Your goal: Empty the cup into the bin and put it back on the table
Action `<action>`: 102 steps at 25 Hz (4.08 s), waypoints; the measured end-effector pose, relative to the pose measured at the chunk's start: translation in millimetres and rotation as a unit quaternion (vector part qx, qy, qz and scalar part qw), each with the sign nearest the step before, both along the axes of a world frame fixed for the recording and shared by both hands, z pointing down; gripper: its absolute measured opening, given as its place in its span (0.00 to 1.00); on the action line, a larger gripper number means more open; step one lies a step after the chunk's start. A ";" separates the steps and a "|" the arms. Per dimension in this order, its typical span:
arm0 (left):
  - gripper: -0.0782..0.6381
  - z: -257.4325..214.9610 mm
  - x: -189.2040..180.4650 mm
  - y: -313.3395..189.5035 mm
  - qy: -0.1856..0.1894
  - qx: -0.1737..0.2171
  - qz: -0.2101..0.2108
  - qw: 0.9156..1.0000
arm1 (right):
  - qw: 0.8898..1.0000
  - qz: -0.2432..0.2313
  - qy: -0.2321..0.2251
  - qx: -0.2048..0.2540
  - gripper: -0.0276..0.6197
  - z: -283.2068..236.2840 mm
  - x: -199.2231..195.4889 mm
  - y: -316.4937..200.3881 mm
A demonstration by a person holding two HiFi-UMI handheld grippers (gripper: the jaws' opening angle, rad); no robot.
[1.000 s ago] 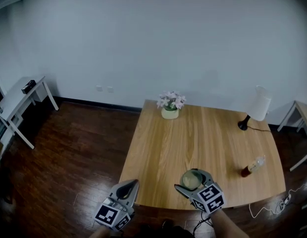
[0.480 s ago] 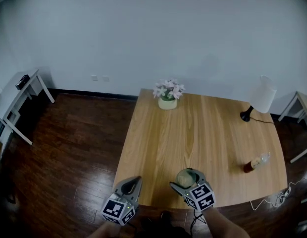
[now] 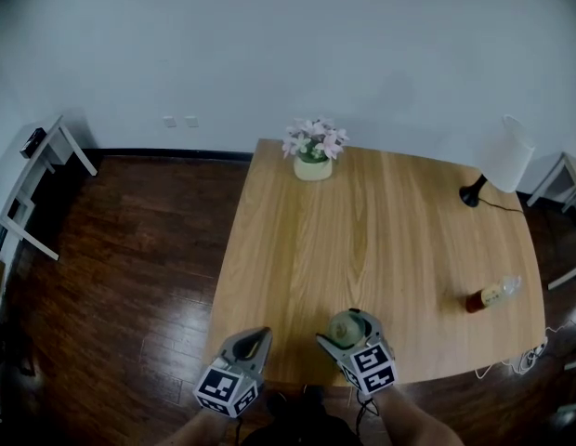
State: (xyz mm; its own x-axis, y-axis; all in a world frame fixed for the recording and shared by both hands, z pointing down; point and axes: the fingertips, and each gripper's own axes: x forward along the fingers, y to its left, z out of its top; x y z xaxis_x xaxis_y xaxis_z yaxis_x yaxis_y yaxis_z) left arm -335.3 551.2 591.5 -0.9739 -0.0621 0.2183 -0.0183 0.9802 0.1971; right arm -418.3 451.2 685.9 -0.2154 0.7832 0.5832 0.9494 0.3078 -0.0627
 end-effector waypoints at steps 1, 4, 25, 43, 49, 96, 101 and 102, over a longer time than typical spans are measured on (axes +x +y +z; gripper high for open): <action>0.12 2.1 -1.0 -1.1 0.001 0.004 0.000 1.000 | 1.000 0.003 0.000 -0.002 0.66 1.3 -0.3 -0.3; 0.12 9.1 -3.9 -7.8 0.004 0.011 0.004 1.000 | 1.000 0.007 0.005 0.001 0.66 9.0 -0.6 -3.4; 0.12 10.0 -7.3 -15.1 0.008 0.011 -0.003 1.000 | 1.000 -0.010 -0.014 0.004 0.68 18.6 8.9 -1.8; 0.12 -55.9 6.9 -9.1 -0.042 -0.023 -0.021 0.999 | 0.998 -0.011 -0.029 -0.050 0.77 -51.5 13.2 -27.4; 0.12 -87.8 31.0 4.8 -0.066 -0.022 -0.052 0.996 | 0.993 -0.014 -0.052 -0.104 0.77 -114.5 23.7 -36.9; 0.12 -203.7 55.9 -28.8 -0.188 -0.032 -0.011 0.982 | 0.978 0.007 -0.096 -0.187 0.05 -257.3 46.9 -73.5; 0.12 -200.8 56.2 -28.9 -0.183 -0.029 -0.009 0.983 | 0.978 0.008 -0.095 -0.185 0.05 -256.7 46.9 -72.0; 0.12 -200.1 55.7 -28.3 -0.183 -0.028 -0.009 0.983 | 0.978 0.008 -0.095 -0.184 0.05 -256.3 47.0 -71.6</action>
